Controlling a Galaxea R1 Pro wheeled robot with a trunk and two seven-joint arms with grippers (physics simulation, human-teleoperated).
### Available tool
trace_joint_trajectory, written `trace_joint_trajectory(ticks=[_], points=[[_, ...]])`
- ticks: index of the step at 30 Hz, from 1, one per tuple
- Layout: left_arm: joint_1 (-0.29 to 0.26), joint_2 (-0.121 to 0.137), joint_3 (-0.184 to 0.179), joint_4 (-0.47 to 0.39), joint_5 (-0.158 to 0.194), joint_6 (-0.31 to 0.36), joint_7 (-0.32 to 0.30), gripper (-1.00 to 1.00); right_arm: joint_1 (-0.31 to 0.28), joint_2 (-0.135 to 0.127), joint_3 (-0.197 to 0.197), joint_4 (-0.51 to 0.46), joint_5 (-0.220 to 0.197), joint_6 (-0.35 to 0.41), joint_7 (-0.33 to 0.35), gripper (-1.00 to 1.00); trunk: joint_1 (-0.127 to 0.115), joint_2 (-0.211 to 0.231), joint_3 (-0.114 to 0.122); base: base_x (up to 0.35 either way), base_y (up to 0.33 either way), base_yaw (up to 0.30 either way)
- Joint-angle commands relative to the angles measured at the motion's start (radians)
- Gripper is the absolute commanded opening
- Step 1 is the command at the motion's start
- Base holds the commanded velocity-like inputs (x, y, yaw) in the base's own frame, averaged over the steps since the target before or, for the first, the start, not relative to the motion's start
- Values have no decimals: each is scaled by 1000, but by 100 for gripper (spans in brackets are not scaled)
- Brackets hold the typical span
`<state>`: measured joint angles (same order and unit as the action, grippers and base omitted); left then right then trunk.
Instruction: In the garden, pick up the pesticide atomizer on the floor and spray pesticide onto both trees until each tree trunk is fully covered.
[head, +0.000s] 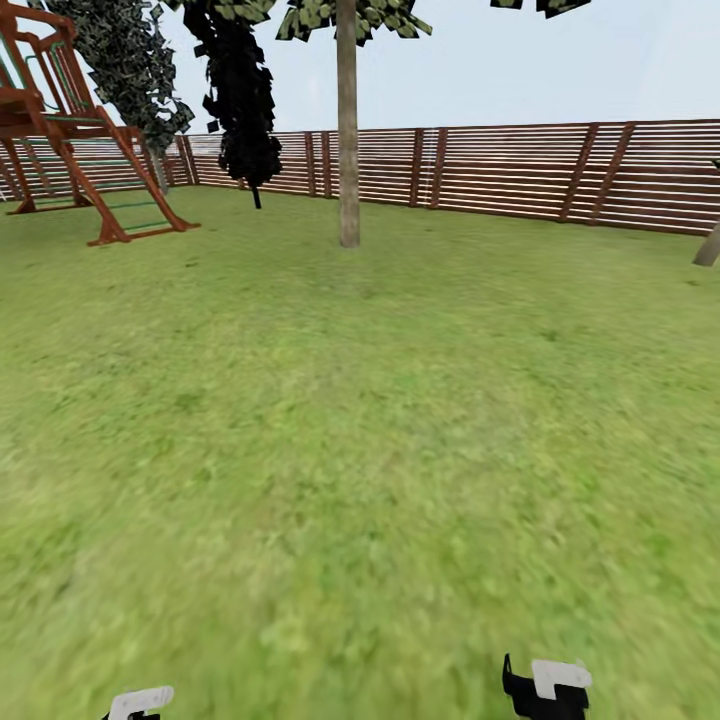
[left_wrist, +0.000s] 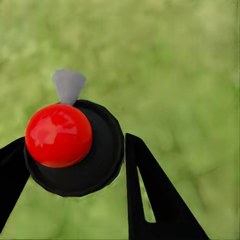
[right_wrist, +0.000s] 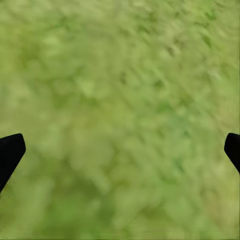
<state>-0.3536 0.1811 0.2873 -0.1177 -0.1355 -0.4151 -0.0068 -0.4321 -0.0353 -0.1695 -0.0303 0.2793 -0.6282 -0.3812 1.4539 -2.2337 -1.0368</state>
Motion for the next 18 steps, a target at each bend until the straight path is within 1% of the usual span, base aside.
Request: trace_joint_trajectory(ticks=[1, 18], points=[[-1, 0, 9, 1, -10, -4, -1, -100, -1, -1, -7, 1, 11, -2, -4, 100, 0, 0, -1, 338, 0, 0], [-1, 0, 9, 1, -10, -4, -1, -100, -1, -1, -7, 1, 11, -2, -4, 100, 0, 0, -1, 338, 0, 0]])
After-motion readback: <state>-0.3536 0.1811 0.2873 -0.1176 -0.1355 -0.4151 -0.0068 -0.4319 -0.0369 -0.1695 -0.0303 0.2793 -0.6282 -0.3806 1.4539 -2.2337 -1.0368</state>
